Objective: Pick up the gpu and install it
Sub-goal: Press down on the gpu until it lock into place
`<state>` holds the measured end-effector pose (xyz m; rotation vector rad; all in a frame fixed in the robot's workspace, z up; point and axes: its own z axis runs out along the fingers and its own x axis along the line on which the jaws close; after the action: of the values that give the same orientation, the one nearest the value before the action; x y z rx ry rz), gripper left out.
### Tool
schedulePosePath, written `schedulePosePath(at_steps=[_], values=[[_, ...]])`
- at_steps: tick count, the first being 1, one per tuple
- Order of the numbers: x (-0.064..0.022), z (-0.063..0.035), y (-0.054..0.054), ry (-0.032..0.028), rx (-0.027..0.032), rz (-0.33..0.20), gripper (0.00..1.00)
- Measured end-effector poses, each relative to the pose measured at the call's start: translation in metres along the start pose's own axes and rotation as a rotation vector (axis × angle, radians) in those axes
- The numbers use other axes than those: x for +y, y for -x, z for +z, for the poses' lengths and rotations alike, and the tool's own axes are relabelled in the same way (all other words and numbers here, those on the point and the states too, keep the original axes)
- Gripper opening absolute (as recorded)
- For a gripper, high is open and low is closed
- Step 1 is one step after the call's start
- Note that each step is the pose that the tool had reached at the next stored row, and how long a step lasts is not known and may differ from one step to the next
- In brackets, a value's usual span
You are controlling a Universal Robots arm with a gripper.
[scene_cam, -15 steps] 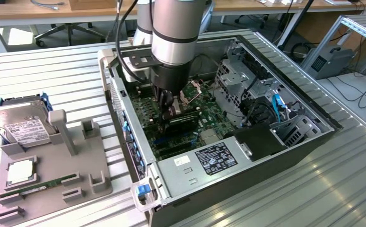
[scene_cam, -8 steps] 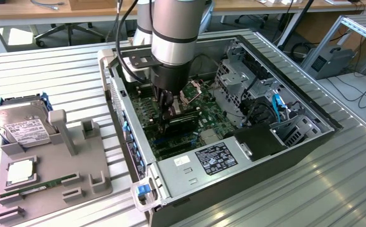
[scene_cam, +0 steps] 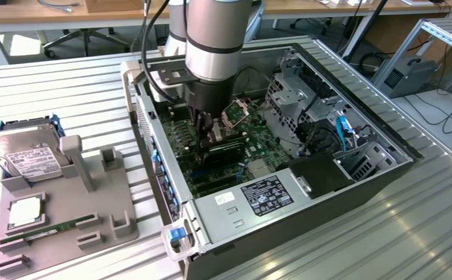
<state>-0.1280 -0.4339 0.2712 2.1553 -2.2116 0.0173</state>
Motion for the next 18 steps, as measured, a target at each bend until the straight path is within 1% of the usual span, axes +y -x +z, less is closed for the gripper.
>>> schedulePosePath(at_steps=[2, 3, 7, 12, 18], values=[[0.0006, -0.0022, 0.0000, -0.0006, -0.0006, 0.000, 0.11], [0.0008, -0.0041, -0.0002, -0.0006, 0.0005, 0.000, 0.11], [0.0010, -0.0078, -0.0005, -0.0009, 0.0007, 0.000, 0.11], [0.0011, -0.0071, -0.0001, -0.0010, 0.0005, 0.000, 0.11], [0.0009, -0.0009, 0.0000, 0.0002, 0.0011, 0.000, 0.11]])
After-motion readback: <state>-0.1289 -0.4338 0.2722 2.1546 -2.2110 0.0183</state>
